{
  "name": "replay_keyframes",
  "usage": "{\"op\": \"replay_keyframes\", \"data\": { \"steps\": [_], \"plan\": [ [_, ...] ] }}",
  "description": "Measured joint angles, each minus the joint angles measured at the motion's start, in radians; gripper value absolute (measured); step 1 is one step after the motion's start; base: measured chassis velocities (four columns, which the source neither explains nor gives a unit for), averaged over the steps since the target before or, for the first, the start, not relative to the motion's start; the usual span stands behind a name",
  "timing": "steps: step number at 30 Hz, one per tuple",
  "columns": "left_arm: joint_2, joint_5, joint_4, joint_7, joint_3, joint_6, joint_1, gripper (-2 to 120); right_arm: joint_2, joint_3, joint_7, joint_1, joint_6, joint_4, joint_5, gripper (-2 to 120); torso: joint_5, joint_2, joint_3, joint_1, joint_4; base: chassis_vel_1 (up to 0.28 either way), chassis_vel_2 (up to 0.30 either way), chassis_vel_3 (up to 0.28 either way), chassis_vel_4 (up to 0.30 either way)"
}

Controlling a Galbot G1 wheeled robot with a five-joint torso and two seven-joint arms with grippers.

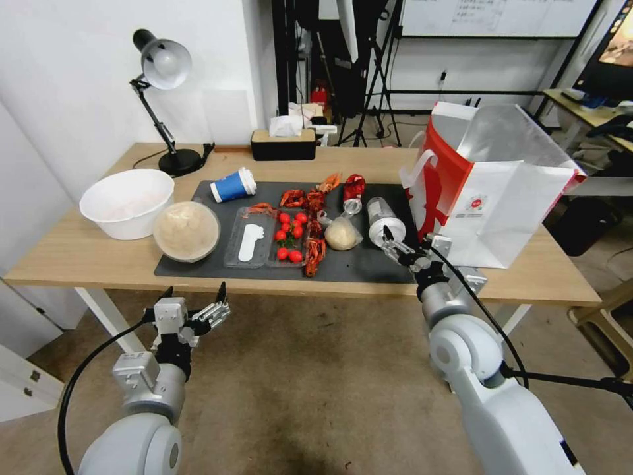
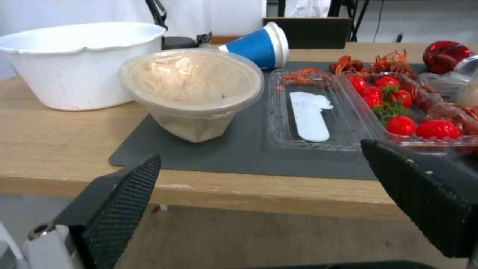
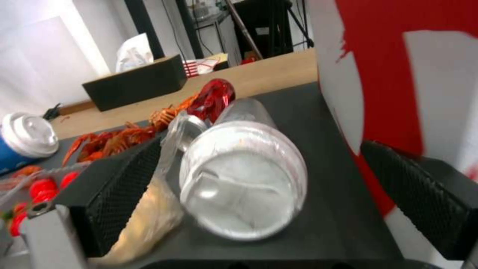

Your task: Pick up the trash from the table and place it into the takeout bag.

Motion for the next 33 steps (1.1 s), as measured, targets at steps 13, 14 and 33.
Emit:
{"op": "replay_keyframes", "data": {
  "steps": [13, 14, 33],
  "plan": [
    [0.0, 0.001, 0.014, 0.0, -0.01, -0.025, 0.0, 100, 0.008, -0.059, 0.031, 0.097, 0.001, -0.099, 0.031, 100, 0.0, 0.0, 0.0, 0.0, -0.0001, 0.0, 0.0, 0.0, 0.0],
    [0.0, 0.001, 0.015, 0.0, -0.01, -0.026, 0.0, 100, 0.009, -0.061, 0.034, 0.1, -0.002, -0.102, 0.033, 100, 0.0, 0.0, 0.0, 0.0, -0.0001, 0.0, 0.0, 0.0, 0.0],
    [0.001, 0.003, 0.038, -0.001, -0.01, -0.058, -0.005, 100, 0.024, -0.094, 0.074, 0.134, -0.025, -0.152, 0.052, 76, -0.0001, 0.0, 0.0, 0.0, -0.0001, 0.0, 0.0, 0.0, 0.0]
  ]
}}
